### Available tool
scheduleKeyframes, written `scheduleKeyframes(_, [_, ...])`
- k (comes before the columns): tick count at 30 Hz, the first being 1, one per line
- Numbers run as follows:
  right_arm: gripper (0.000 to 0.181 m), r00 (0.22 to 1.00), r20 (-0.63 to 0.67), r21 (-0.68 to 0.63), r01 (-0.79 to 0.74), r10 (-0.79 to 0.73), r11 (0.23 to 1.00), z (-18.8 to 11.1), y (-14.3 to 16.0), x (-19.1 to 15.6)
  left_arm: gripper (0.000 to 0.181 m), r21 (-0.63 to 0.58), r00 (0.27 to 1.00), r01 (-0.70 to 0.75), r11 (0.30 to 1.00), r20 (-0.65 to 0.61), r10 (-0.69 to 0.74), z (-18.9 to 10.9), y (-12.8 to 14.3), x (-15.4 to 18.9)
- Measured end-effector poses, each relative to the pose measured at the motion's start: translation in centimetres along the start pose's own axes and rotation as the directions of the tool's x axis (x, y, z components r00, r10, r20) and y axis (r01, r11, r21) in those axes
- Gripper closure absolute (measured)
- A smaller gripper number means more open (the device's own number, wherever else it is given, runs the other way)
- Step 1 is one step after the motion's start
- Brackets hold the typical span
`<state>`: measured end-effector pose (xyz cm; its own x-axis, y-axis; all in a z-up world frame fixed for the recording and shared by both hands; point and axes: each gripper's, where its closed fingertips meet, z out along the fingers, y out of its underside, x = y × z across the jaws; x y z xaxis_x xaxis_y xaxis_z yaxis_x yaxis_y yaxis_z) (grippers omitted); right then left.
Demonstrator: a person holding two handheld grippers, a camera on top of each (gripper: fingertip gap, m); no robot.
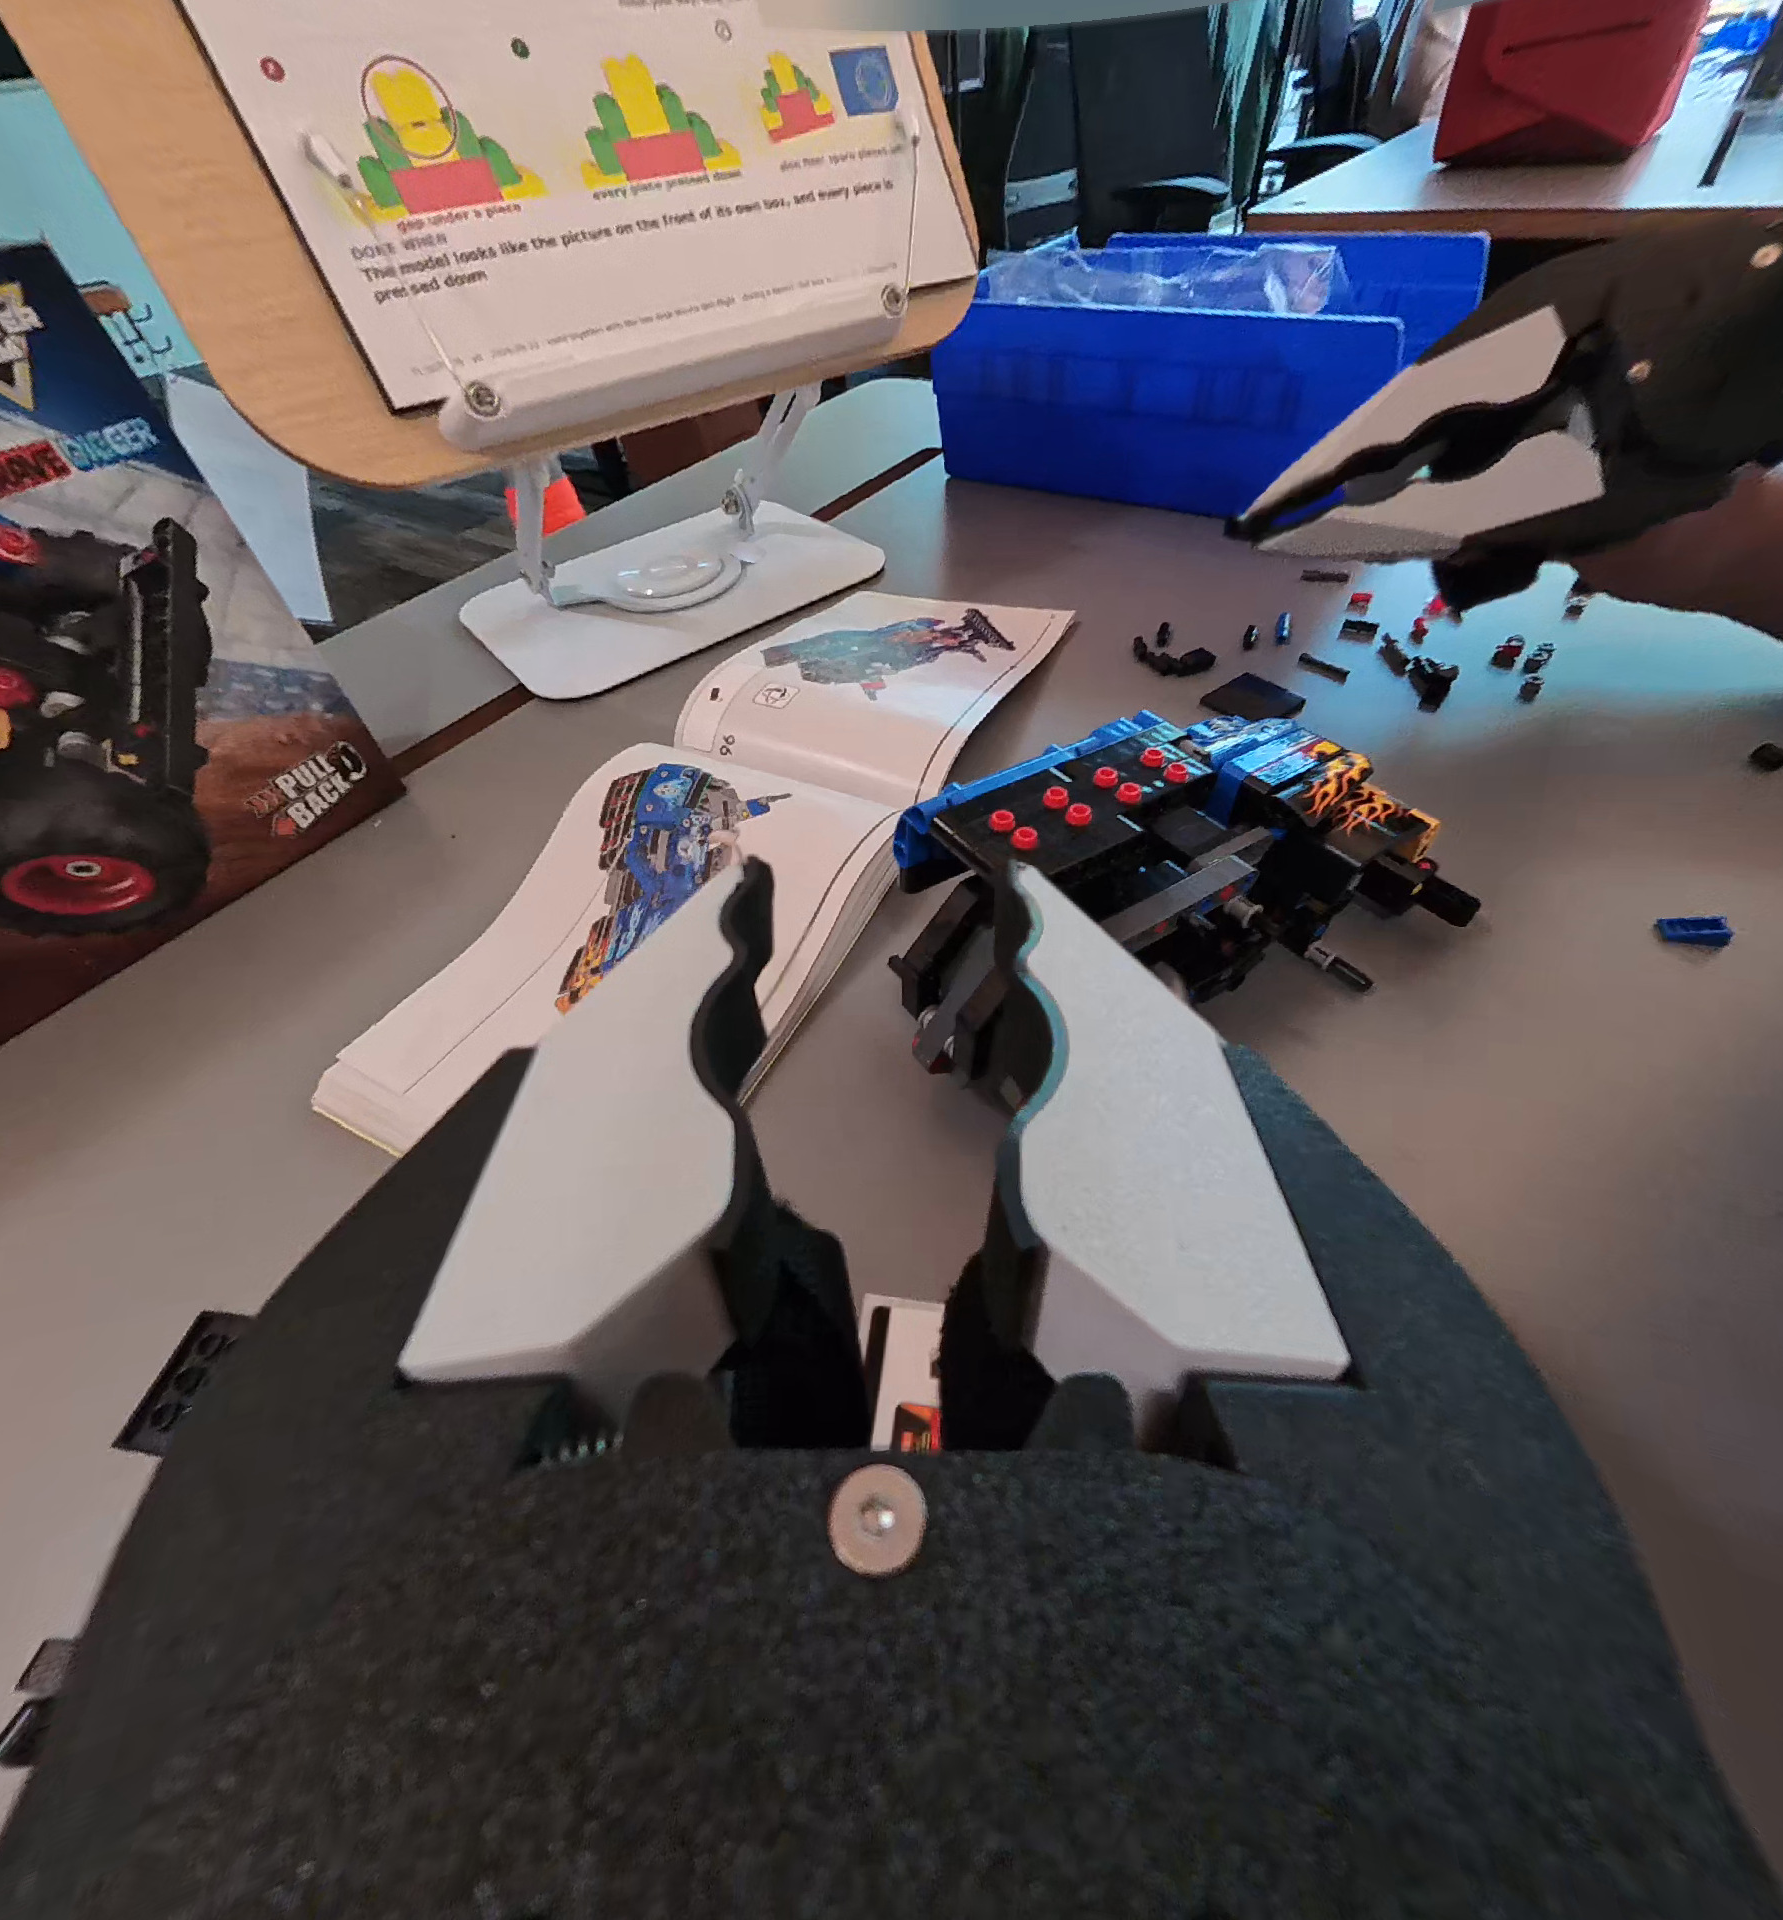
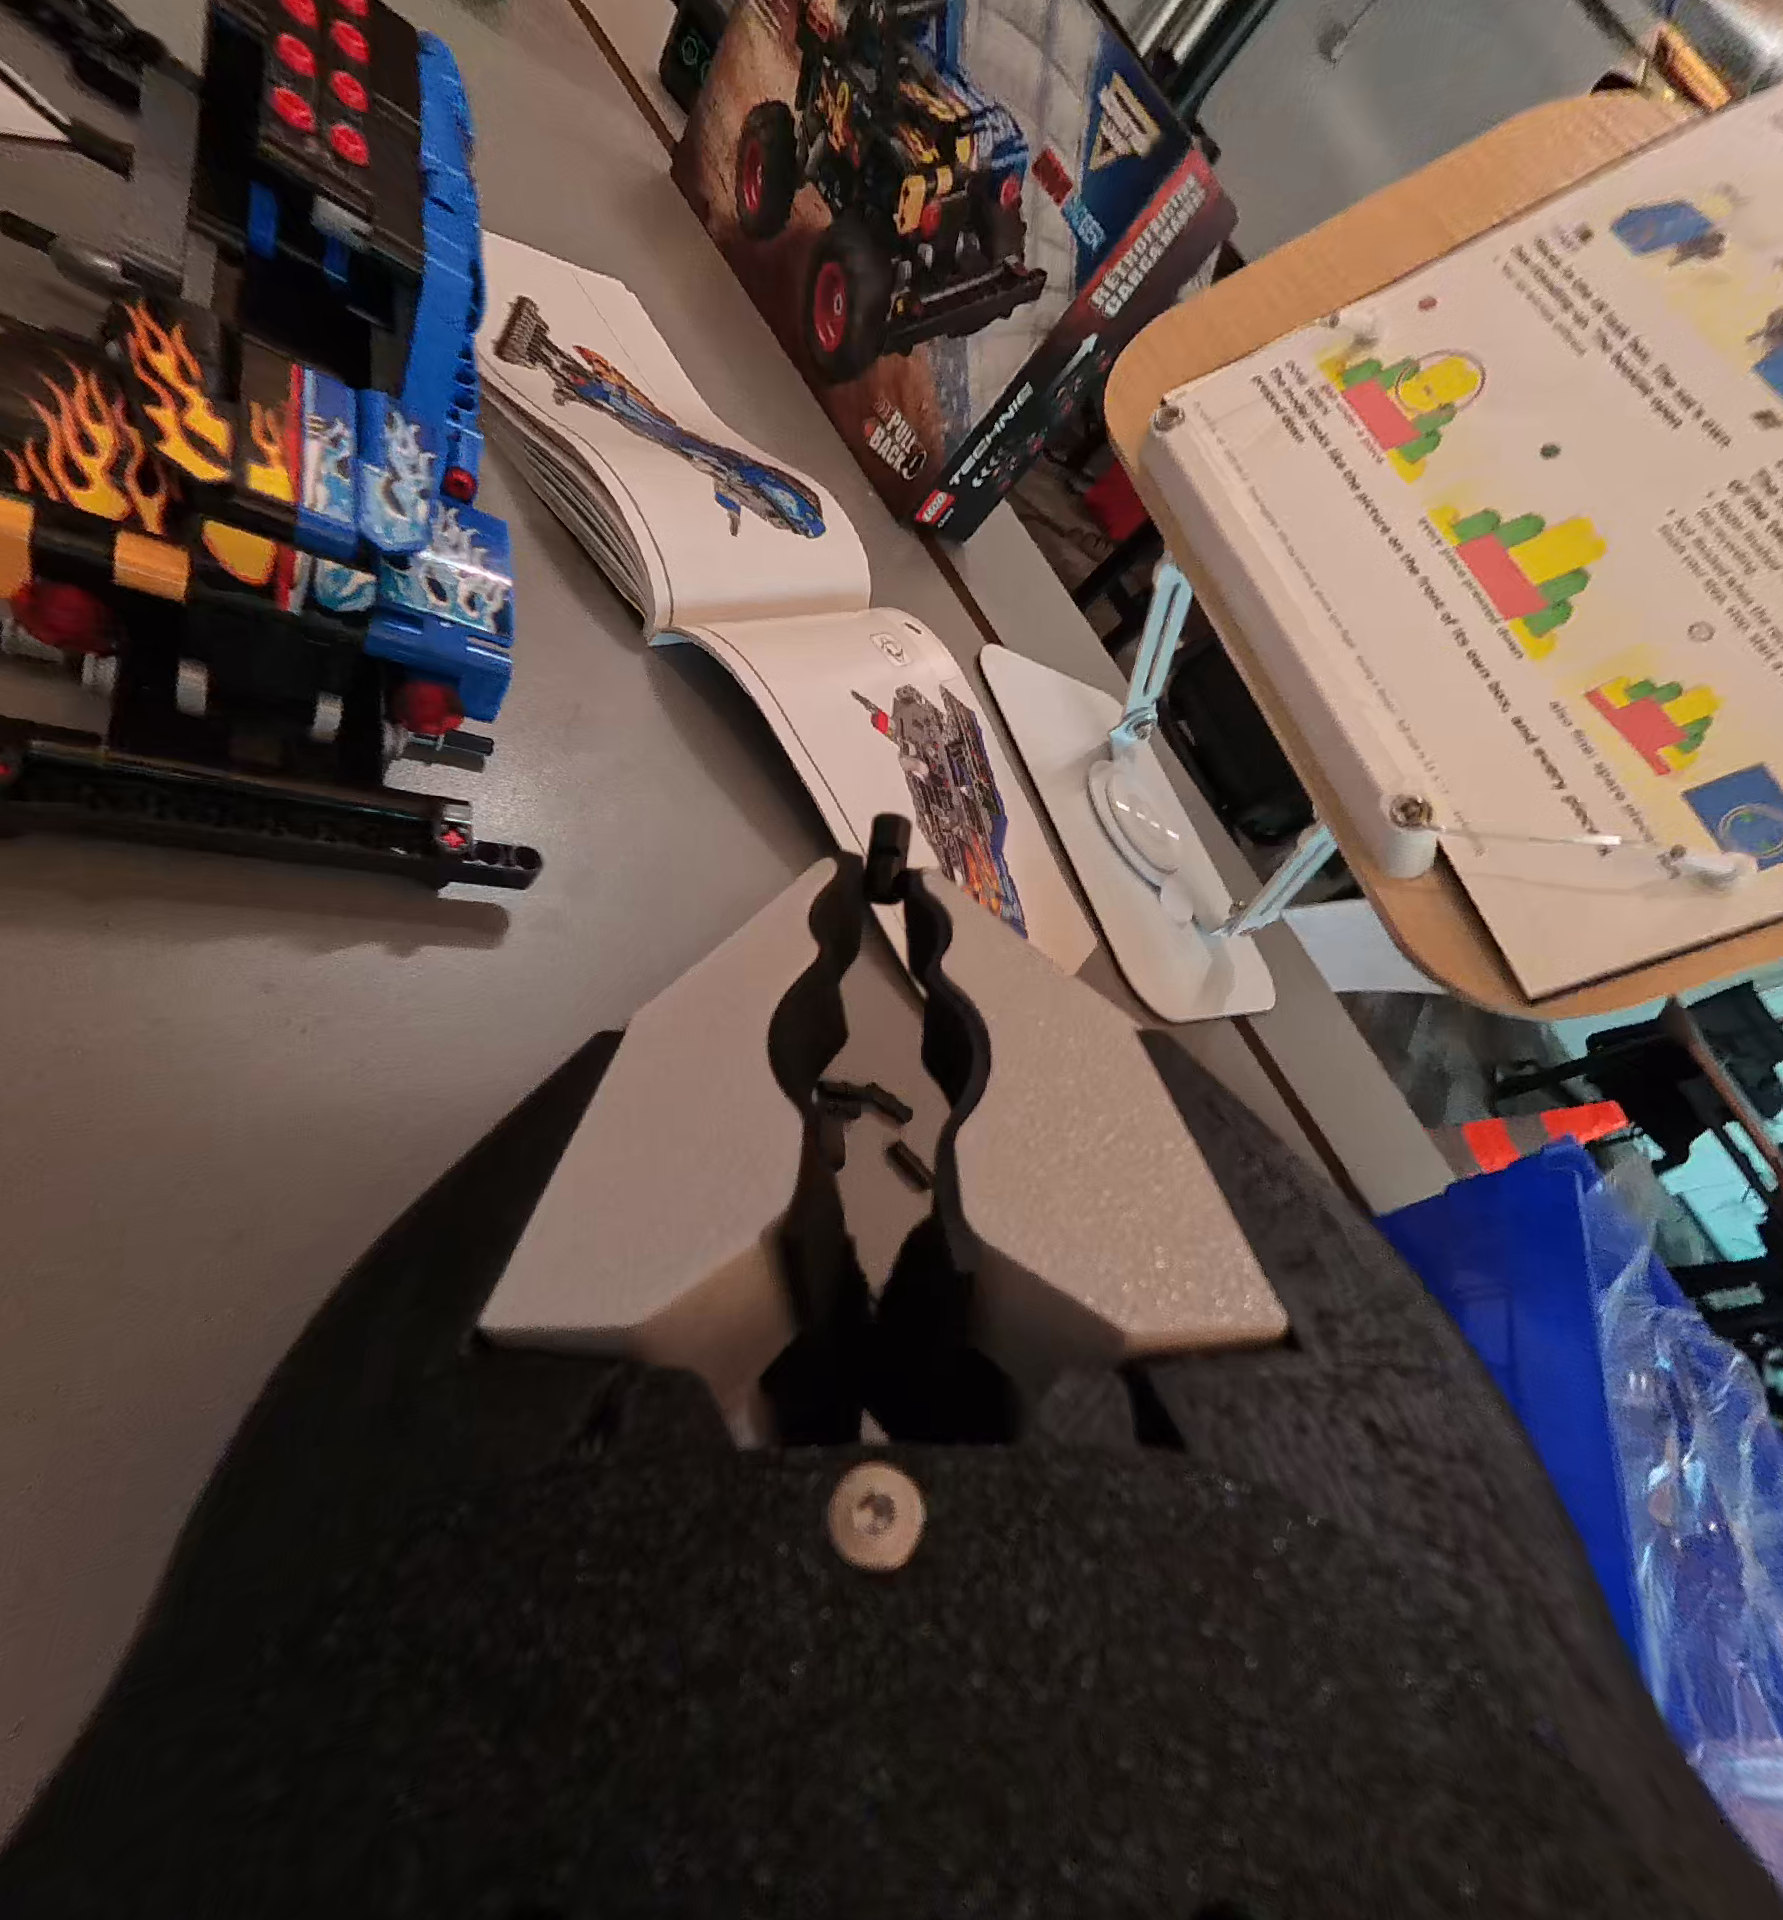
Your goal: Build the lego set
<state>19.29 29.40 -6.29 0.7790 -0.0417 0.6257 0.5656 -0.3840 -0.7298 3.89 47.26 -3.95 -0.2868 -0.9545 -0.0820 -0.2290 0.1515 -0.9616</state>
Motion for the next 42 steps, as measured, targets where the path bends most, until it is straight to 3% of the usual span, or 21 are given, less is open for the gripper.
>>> scheduleKeyframes(4, [0.174, 0.986, -0.013, 0.105, 0.164, -0.164, 0.981, 0.1, -2.3, -1.3, 0.144, 0.043, 0.992, 0.049, 0.998, -0.114, -0.044, -0.3, -1.4, 2.1])
scheduleKeyframes(6, [0.174, 0.968, -0.056, 0.209, 0.251, -0.245, 0.945, -0.3, -4.8, -2.1, 0.148, 0.031, 0.972, 0.106, 0.994, -0.215, -0.097, -0.2, -2.0, 4.2])
scheduleKeyframes(10, [0.175, 0.911, -0.089, 0.277, 0.41, -0.402, 0.869, -0.8, -8.4, -4.6, 0.158, -0.006, 0.922, 0.149, 0.989, -0.361, -0.141, 0.3, -2.9, 9.0])
scheduleKeyframes(15, [0.175, 0.827, -0.07, 0.364, 0.542, -0.558, 0.758, -0.8, -12.0, -9.3, 0.157, -0.114, 0.907, 0.162, 0.98, -0.374, -0.194, 1.6, -2.0, 12.6])
scheduleKeyframes(19, [0.175, 0.77, -0.115, 0.411, 0.612, -0.627, 0.676, -1.1, -13.9, -11.2, 0.159, -0.1, 0.892, 0.224, 0.97, -0.38, -0.245, 1.2, -2.4, 13.8])
scheduleKeyframes(22, [0.174, 0.75, -0.124, 0.429, 0.631, -0.65, 0.646, -1.4, -14.5, -12.1, 0.165, -0.089, 0.884, 0.254, 0.963, -0.382, -0.269, 0.6, -2.4, 14.4])
scheduleKeyframes(24, [0.175, 0.741, -0.142, 0.438, 0.642, -0.656, 0.63, -1.7, -14.8, -12.3, 0.174, -0.093, 0.898, 0.235, 0.968, -0.361, -0.253, 0.4, -2.0, 14.4])
scheduleKeyframes(28, [0.175, 0.75, -0.124, 0.452, 0.626, -0.65, 0.636, -1.9, -14.8, -12.7, 0.176, -0.082, 0.925, 0.153, 0.985, -0.339, -0.172, 0.3, -1.7, 14.6])
scheduleKeyframes(31, [0.174, 0.839, -0.075, 0.417, 0.517, -0.539, 0.747, -1.9, -14.5, -12.8, 0.176, -0.071, 0.952, -0.006, 0.997, -0.306, -0.015, 0.3, -1.3, 14.5])
scheduleKeyframes(33, [0.171, 0.909, 0.066, 0.395, 0.355, -0.412, 0.847, -1.9, -14.2, -13.4, 0.176, -0.088, 0.961, -0.17, 0.981, -0.235, 0.145, 0.5, -0.6, 13.5])
scheduleKeyframes(35, [0.164, 0.941, 0.275, 0.299, 0.113, -0.199, 0.948, -1.6, -13.3, -13.9, 0.177, -0.12, 0.92, -0.384, 0.916, -0.131, 0.369, 0.6, -0.1, 11.7])
scheduleKeyframes(37, [0.155, 0.91, 0.401, 0.141, -0.172, 0.102, 0.975, -1.0, -12.8, -13.5, 0.176, -0.139, 0.79, -0.613, 0.778, -0.07, 0.61, 0.6, 0.1, 10.9])
scheduleKeyframes(39, [0.142, 0.765, 0.494, -0.056, -0.447, 0.413, 0.893, -0.5, -12.7, -13.8, 0.176, -0.153, 0.59, -0.801, 0.579, -0.034, 0.807, 0.7, 0.2, 10.8])
scheduleKeyframes(40, [0.13, 0.644, 0.582, -0.128, -0.53, 0.496, 0.839, -0.9, -13.3, -14.7, 0.176, -0.149, 0.5, -0.858, 0.491, -0.023, 0.866, 0.7, 0.2, 11.0])
scheduleKeyframes(42, [0.132, 0.413, 0.635, -0.238, -0.699, 0.653, 0.674, -1.0, -14.5, -14.7, 0.176, -0.139, 0.38, -0.915, 0.378, 0.009, 0.925, 0.9, -0.2, 11.3])
